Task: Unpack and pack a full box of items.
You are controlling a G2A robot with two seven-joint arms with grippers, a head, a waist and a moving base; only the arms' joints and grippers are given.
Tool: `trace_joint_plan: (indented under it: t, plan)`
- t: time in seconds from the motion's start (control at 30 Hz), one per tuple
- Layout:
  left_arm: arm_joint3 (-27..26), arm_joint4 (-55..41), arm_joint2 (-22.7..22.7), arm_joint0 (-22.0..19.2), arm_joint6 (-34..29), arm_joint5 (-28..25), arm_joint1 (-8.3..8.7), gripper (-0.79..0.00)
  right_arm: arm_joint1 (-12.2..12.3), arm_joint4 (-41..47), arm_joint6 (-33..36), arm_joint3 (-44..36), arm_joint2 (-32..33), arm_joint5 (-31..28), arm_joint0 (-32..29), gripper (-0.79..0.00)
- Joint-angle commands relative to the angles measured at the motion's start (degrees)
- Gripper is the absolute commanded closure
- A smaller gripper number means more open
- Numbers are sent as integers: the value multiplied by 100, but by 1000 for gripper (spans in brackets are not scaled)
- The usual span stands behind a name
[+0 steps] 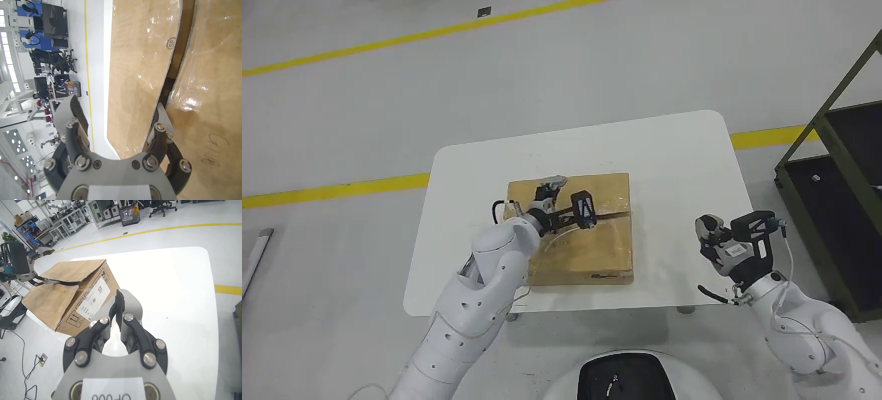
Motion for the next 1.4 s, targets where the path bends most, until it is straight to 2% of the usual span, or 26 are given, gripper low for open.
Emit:
trace_joint_plan:
  t: [0.0, 0.47, 0.73, 0.77, 0.8, 0.83, 1.07, 1.3, 1.37]
  plan:
    - [9, 31, 2, 1, 44, 13, -4, 0, 1, 3, 3, 4, 3, 0, 6, 0]
    - [-65, 123, 24, 76, 346, -63, -34, 0, -2, 39, -3, 86, -17, 18, 70, 0]
    - [-822, -127, -63, 464, 45, -339, -31, 0, 0, 56, -10, 43, 3, 14, 59, 0]
    - [-871, -137, -73, 488, 10, -361, -30, -129, 1, 53, -10, 37, 8, 12, 56, 0]
    - [-956, -151, -81, 521, -40, -388, -31, -526, 1, 66, -12, 26, 19, 7, 50, 0]
    - [-993, -159, -87, 528, -61, -396, -34, -785, 2, 77, -13, 17, 27, 2, 46, 0]
    - [-984, 51, 72, 176, 27, -218, -109, -785, 10, 103, -38, -102, 121, -6, -44, 0]
    - [-440, 250, 496, -690, 340, 223, -318, -785, 15, 150, -98, -143, 208, -11, -171, 0]
    - [-232, 625, 783, -1043, 469, 269, -395, -785, 18, 148, -116, -153, 251, -9, -220, 0]
